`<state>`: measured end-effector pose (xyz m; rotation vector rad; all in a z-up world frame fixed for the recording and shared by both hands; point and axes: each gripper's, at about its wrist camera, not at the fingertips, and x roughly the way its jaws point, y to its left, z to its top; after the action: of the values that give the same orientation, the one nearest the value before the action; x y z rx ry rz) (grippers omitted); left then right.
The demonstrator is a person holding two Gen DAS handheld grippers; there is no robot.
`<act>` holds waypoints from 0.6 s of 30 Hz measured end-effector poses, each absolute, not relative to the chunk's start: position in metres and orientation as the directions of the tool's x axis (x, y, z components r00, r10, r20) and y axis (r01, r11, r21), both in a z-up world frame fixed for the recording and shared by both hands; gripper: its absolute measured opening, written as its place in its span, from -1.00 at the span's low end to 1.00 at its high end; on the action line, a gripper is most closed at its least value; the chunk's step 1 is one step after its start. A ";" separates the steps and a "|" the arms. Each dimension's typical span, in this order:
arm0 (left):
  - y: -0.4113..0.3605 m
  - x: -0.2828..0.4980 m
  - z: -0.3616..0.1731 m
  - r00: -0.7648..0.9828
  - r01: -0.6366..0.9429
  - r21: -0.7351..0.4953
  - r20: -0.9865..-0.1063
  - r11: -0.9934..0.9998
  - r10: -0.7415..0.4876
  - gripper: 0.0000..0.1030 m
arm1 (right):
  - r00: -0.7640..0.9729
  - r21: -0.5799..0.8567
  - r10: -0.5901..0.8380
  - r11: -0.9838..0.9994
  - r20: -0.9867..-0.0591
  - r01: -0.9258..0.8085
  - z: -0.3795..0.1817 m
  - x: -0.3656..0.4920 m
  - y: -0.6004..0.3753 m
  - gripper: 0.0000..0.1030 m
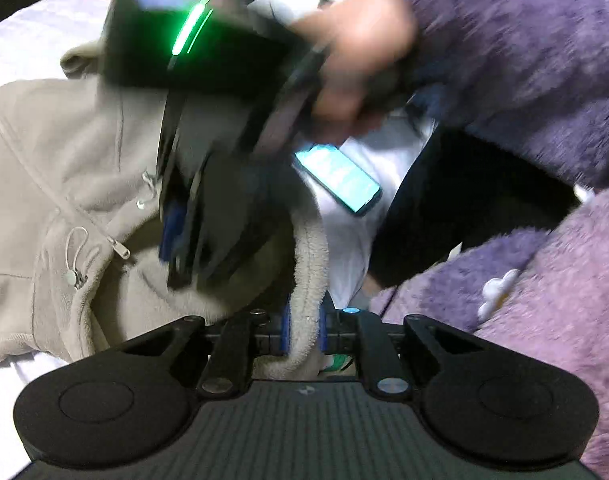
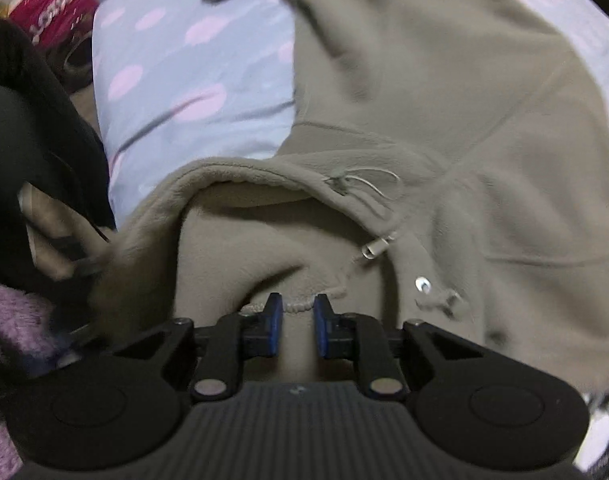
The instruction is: Fold clothes
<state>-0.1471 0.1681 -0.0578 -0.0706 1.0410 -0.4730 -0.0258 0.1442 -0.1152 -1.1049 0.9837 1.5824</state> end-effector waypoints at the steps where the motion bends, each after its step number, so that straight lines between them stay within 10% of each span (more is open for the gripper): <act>1: 0.170 -0.147 -0.053 0.426 0.342 -0.287 -0.802 0.895 -0.420 -0.80 | -0.156 0.102 0.215 -0.242 -0.964 -0.965 -0.125 -0.027 0.150 -0.62; 10: 0.184 -0.130 -0.039 0.393 0.350 -0.340 -0.793 0.873 -0.466 -0.80 | -0.381 0.427 -0.228 -0.202 -0.896 -0.881 -0.207 -0.047 0.143 -0.64; 18: 0.208 -0.111 -0.066 0.371 0.295 -0.409 -0.784 0.864 -0.498 -0.71 | -0.340 0.336 0.101 -0.053 -0.935 -0.940 -0.164 0.013 0.130 -0.68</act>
<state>-0.1106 0.2080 -0.0657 -0.2128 1.0778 -0.5132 0.0126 0.1301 -0.1639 -0.9690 1.3559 1.5346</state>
